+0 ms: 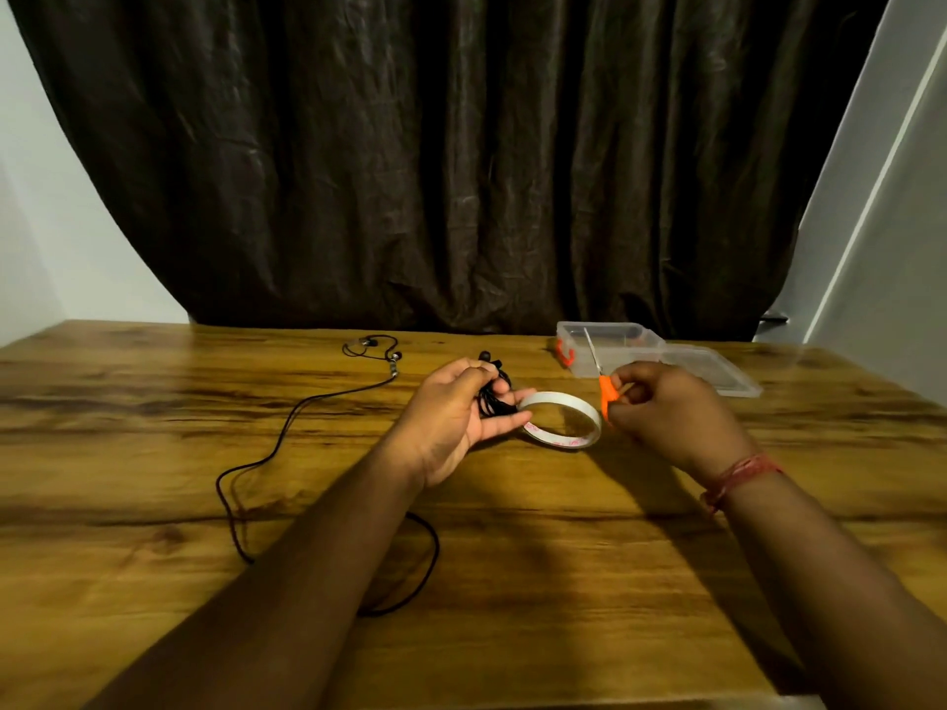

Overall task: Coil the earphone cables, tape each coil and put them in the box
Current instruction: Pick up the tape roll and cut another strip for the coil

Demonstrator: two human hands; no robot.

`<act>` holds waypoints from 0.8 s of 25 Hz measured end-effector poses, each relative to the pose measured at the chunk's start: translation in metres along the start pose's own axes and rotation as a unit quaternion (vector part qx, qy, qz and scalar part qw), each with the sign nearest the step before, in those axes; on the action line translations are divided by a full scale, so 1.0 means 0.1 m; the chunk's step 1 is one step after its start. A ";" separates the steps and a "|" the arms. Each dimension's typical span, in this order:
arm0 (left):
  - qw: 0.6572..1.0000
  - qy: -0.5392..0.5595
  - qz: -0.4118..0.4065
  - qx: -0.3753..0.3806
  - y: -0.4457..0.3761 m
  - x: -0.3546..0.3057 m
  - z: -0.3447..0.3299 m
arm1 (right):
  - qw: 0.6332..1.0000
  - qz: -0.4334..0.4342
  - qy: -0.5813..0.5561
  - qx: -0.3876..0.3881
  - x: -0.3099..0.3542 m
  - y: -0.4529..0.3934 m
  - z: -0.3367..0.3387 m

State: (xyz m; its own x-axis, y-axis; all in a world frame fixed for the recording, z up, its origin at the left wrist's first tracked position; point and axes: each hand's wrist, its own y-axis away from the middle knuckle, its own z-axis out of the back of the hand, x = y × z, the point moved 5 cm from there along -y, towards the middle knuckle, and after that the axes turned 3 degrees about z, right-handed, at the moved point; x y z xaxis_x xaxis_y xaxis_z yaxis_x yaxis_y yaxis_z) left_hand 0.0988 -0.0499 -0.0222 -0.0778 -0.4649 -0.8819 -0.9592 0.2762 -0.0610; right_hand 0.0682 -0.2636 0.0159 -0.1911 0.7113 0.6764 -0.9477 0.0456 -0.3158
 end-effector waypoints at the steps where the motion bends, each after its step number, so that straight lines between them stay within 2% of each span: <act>1: 1.000 -0.002 -0.001 -0.003 0.00 0.00 0.01 | 0.997 0.001 -0.081 0.000 0.07 0.04 -0.01; 2: 1.000 -0.002 -0.003 -0.005 0.00 0.00 0.01 | 0.984 -0.001 -0.176 0.008 0.14 0.08 -0.04; 4: 1.000 0.001 -0.007 -0.007 -0.01 0.00 0.01 | 0.936 -0.009 -0.350 0.028 0.29 0.17 -0.12; 6: 1.000 0.004 -0.014 -0.006 -0.01 0.01 0.00 | 0.890 -0.018 -0.455 0.034 0.42 0.25 -0.23; 10: 0.999 0.027 -0.036 -0.012 -0.01 -0.02 -0.01 | 0.804 -0.069 -0.587 0.070 0.59 0.42 -0.56; 15: 0.996 0.080 -0.036 -0.015 -0.03 -0.06 0.02 | 0.702 -0.121 -0.688 0.140 0.71 0.66 -0.91; 17: 0.996 0.083 -0.030 -0.031 -0.03 -0.04 0.04 | 0.698 -0.121 -0.688 0.158 0.75 0.74 -0.98; 20: 0.992 0.125 -0.019 -0.028 -0.01 -0.06 0.03 | 0.712 -0.128 -0.671 0.163 0.74 0.82 -1.04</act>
State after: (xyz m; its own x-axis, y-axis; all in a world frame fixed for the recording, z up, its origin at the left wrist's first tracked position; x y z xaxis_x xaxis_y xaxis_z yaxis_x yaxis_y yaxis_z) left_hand 0.1010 -0.0448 -0.0178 -0.0999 -0.6697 -0.7359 -0.9758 0.2104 -0.0590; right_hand 0.0029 -0.1340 -0.0289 0.1342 -0.6122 0.7792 -0.9622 -0.2685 -0.0453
